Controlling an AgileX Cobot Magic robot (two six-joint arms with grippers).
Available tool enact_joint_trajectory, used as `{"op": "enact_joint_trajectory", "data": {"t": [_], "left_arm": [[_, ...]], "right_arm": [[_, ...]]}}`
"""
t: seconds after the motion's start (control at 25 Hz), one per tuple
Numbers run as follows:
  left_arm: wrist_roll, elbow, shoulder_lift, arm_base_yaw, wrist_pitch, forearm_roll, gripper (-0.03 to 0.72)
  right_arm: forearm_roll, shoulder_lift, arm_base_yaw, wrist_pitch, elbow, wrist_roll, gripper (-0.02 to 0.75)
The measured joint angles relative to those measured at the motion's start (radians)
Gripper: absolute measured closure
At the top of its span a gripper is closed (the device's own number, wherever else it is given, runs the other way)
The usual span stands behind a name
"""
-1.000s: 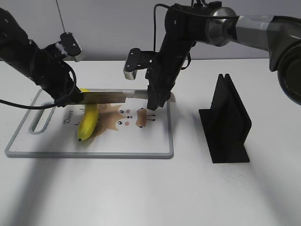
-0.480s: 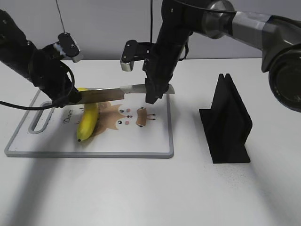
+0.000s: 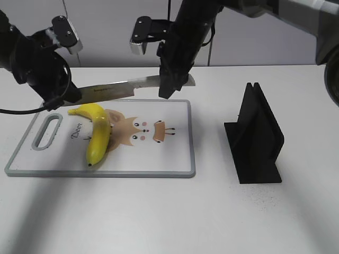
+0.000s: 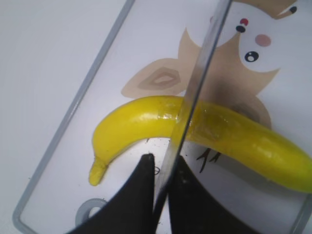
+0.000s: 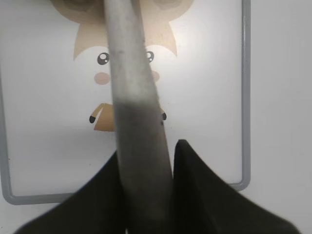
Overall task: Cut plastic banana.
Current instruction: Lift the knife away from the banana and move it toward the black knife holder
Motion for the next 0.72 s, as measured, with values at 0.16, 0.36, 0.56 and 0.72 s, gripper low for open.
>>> {"op": "enact_joint_trajectory", "data": {"t": [0.16,0.36,0.56,0.72], "left_arm": [[0.000,0.000,-0.040,0.000,0.008,0.013,0.626],[-0.004,0.000,-0.054,0.000,0.022,0.019,0.607],[-0.032,0.000,-0.056,0.003,-0.004,0.002,0.324],[-0.038,0.001,-0.085,0.003,-0.005,-0.074,0.047]], "right_arm": [[0.009,-0.027,0.000,0.001,0.000,0.000,0.513],[0.028,-0.035,0.000,0.006,0.000,0.000,0.512],[0.069,-0.039,0.000,0.015,0.000,0.019,0.533],[0.093,-0.040,0.002,0.011,0.000,0.036,0.551]]}}
